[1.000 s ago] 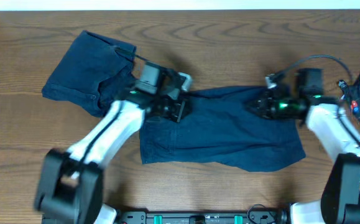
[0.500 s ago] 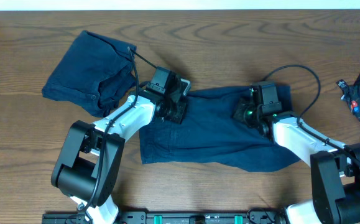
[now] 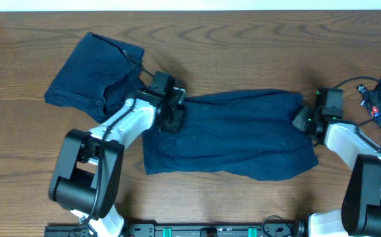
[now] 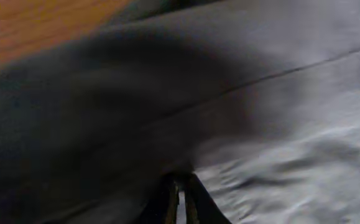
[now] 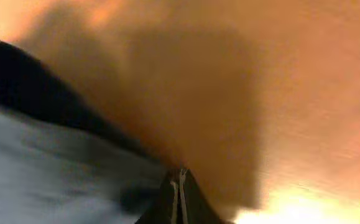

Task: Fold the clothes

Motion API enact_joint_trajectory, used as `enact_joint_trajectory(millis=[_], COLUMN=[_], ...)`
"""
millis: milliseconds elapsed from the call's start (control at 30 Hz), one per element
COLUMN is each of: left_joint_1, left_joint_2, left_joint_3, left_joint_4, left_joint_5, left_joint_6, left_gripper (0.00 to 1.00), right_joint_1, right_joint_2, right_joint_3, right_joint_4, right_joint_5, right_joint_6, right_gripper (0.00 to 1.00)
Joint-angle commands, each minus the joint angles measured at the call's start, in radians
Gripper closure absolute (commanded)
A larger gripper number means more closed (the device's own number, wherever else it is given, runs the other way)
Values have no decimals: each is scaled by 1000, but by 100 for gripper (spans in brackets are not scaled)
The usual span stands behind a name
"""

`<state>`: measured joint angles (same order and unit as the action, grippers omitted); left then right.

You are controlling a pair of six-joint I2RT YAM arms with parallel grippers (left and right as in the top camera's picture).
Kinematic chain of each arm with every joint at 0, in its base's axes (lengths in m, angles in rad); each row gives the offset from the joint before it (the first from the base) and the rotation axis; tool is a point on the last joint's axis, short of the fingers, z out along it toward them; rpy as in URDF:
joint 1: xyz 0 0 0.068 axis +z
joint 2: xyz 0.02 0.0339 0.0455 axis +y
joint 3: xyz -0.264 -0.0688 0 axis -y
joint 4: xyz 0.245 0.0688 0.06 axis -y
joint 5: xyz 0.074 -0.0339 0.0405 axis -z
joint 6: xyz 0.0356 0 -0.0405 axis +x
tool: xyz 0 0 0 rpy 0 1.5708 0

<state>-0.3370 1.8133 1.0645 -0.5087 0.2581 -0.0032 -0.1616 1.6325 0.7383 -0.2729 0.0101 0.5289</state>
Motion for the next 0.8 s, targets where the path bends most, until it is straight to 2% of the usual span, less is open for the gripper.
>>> enact_joint_trajectory(millis=[0, 67, 200, 333, 500, 633, 767], left_joint_1=[35, 46, 53, 53, 85, 174, 286], left_joint_2=[-87, -155, -307, -420, -433, -385, -310], left_joint_3=[15, 23, 23, 23, 7, -29, -32], left_joint_4=[-32, -61, -114, -222, -356, -377, -382], left_joint_5=[-31, -31, -31, -32, -35, 19, 179], left_joint_6=[-2, -7, -18, -28, -42, -100, -99], left_gripper=[90, 83, 54, 40, 34, 30, 28], right_joint_1=[-63, -89, -99, -63, 73, 224, 320], right_joint_2=[-59, -117, -240, -345, -378, -333, -245], right_joint_3=[15, 27, 34, 34, 31, 5, -1], right_joint_4=[-71, -127, -211, -308, -402, -394, -384], right_joint_5=[-53, -153, -401, -610, -637, -518, -400], right_joint_6=[-113, -142, -196, -226, -299, -255, -160], right_gripper=[92, 86, 78, 77, 78, 81, 96])
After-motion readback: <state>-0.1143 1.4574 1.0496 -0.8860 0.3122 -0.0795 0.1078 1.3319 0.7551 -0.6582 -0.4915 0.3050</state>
